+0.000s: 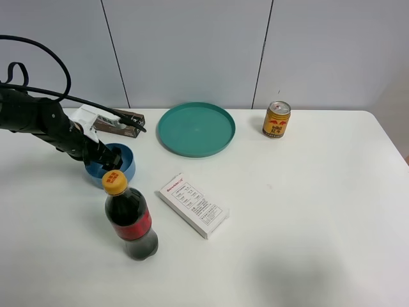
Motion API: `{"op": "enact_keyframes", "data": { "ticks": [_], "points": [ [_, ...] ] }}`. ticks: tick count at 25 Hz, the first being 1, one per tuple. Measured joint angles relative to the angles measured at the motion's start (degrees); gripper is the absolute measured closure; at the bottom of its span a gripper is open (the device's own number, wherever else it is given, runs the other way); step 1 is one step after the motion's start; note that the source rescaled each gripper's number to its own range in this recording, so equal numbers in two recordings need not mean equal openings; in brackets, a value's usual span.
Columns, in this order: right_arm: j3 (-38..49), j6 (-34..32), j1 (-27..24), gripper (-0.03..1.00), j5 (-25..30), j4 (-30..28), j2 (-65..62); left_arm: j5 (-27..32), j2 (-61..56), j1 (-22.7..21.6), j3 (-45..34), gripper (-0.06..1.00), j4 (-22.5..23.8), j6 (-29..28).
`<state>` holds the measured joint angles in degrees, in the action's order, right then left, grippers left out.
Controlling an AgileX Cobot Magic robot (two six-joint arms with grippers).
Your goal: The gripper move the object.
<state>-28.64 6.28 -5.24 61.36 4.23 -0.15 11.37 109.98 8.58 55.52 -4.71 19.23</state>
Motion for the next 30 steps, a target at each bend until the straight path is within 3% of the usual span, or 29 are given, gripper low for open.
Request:
{"op": "enact_keyframes", "data": {
  "ticks": [7,9,12,15,17,19,30],
  "points": [
    [0.0,0.0,0.0,-0.03,0.0,0.0,0.0,-2.0,1.38,0.0,0.05,-0.06,1.03,0.0],
    [0.0,0.0,0.0,-0.03,0.0,0.0,0.0,-2.05,1.42,0.0,0.05,-0.01,1.41,0.0],
    [0.0,0.0,0.0,-0.03,0.0,0.0,0.0,-2.05,1.68,0.0,0.05,0.25,1.81,0.0],
    [0.0,0.0,0.0,-0.03,0.0,0.0,0.0,-2.26,1.75,0.0,0.05,0.69,2.56,0.0],
    [0.0,0.0,0.0,-0.03,0.0,0.0,0.0,-2.8,1.75,0.0,0.05,0.87,3.4,0.06],
    [0.0,0.0,0.0,-0.03,0.0,0.0,0.0,-3.38,1.75,0.0,0.11,0.92,3.67,0.14],
    [0.0,0.0,0.0,-0.03,0.0,0.0,0.0,0.79,-6.74,0.0,0.18,0.94,4.15,-2.53]
  ]
}}
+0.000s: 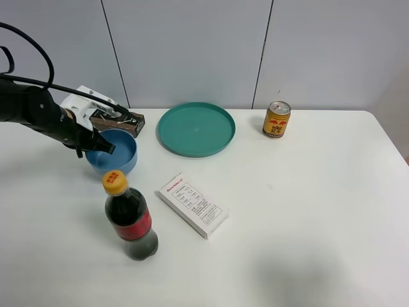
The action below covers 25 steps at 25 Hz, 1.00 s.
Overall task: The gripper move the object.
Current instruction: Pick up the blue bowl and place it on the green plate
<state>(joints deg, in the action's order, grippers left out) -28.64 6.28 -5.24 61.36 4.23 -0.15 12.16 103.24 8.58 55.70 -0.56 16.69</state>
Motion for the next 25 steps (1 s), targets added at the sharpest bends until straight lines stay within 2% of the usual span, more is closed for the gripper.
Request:
{"op": "enact_keyframes", "data": {
  "ticks": [5,10,19,25],
  "points": [
    [0.0,0.0,0.0,-0.03,0.0,0.0,0.0,0.05,-6.53,0.73,0.0,0.94,0.0,-3.01],
    [0.0,0.0,0.0,-0.03,0.0,0.0,0.0,3.01,-8.48,5.55,4.43,0.94,-1.18,-4.61],
    [0.0,0.0,0.0,-0.03,0.0,0.0,0.0,6.15,-3.47,15.57,22.03,0.94,-7.08,-4.87],
    [0.0,0.0,0.0,-0.03,0.0,0.0,0.0,10.74,6.54,18.15,34.33,0.94,-7.91,-4.87]
  ]
}}
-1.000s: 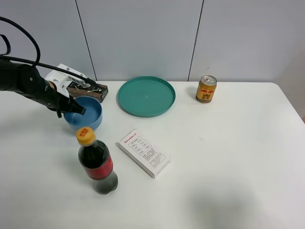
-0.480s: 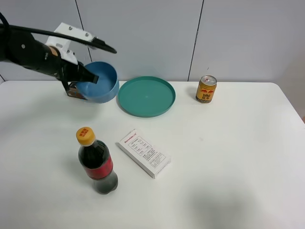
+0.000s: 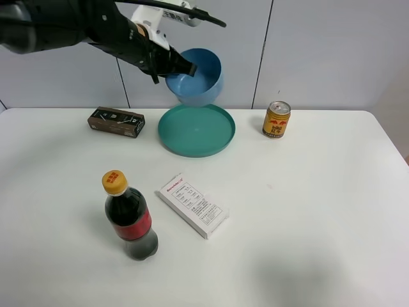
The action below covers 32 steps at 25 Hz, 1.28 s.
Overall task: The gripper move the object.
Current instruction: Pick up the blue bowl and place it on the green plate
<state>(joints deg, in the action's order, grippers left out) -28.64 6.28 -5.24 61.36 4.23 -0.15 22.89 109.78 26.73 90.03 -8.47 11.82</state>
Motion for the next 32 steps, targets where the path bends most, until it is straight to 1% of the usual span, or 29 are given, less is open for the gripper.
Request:
{"op": "enact_keyframes", "data": {
  "ticks": [5,11,15,19,32],
  "points": [
    [0.0,0.0,0.0,-0.03,0.0,0.0,0.0,0.3,7.76,0.0,6.6,0.94,0.0,0.95],
    [0.0,0.0,0.0,-0.03,0.0,0.0,0.0,0.45,14.84,0.0,11.16,0.94,0.0,2.71],
    [0.0,0.0,0.0,-0.03,0.0,0.0,0.0,0.45,18.08,0.0,11.22,0.94,1.54,3.13],
    [0.0,0.0,0.0,-0.03,0.0,0.0,0.0,0.66,20.39,0.0,11.22,0.94,3.46,4.89],
    [0.0,0.0,0.0,-0.03,0.0,0.0,0.0,-3.23,24.07,-1.17,11.6,0.94,4.39,5.49]
  ]
}}
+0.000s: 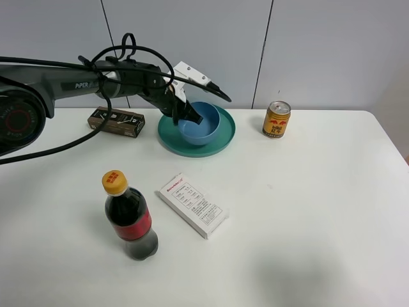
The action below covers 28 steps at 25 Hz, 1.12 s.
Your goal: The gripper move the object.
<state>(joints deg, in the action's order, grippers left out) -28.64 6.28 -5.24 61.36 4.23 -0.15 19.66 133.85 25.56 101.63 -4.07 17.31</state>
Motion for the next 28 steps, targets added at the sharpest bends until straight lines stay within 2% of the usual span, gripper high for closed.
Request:
{"op": "enact_keyframes", "data": {
  "ticks": [5,7,8,12,14,19,28],
  "points": [
    [0.0,0.0,0.0,-0.03,0.0,0.0,0.0,-0.73,0.67,0.0,0.04,0.92,0.12,0.0],
    [0.0,0.0,0.0,-0.03,0.0,0.0,0.0,-0.86,0.67,0.0,0.04,0.82,0.69,0.2],
    [0.0,0.0,0.0,-0.03,0.0,0.0,0.0,-1.05,0.67,0.0,0.04,0.71,1.08,0.2],
    [0.0,0.0,0.0,-0.03,0.0,0.0,0.0,-1.96,0.67,0.0,0.04,0.13,1.9,-1.1],
    [0.0,0.0,0.0,-0.03,0.0,0.0,0.0,-2.58,0.67,0.0,0.04,0.01,2.02,-1.92],
    [0.0,0.0,0.0,-0.03,0.0,0.0,0.0,-2.12,0.47,0.0,0.04,-0.05,2.17,-4.36],
    [0.0,0.0,0.0,-0.03,0.0,0.0,0.0,11.09,-11.94,0.05,0.04,-0.05,2.29,-6.58]
  ]
}}
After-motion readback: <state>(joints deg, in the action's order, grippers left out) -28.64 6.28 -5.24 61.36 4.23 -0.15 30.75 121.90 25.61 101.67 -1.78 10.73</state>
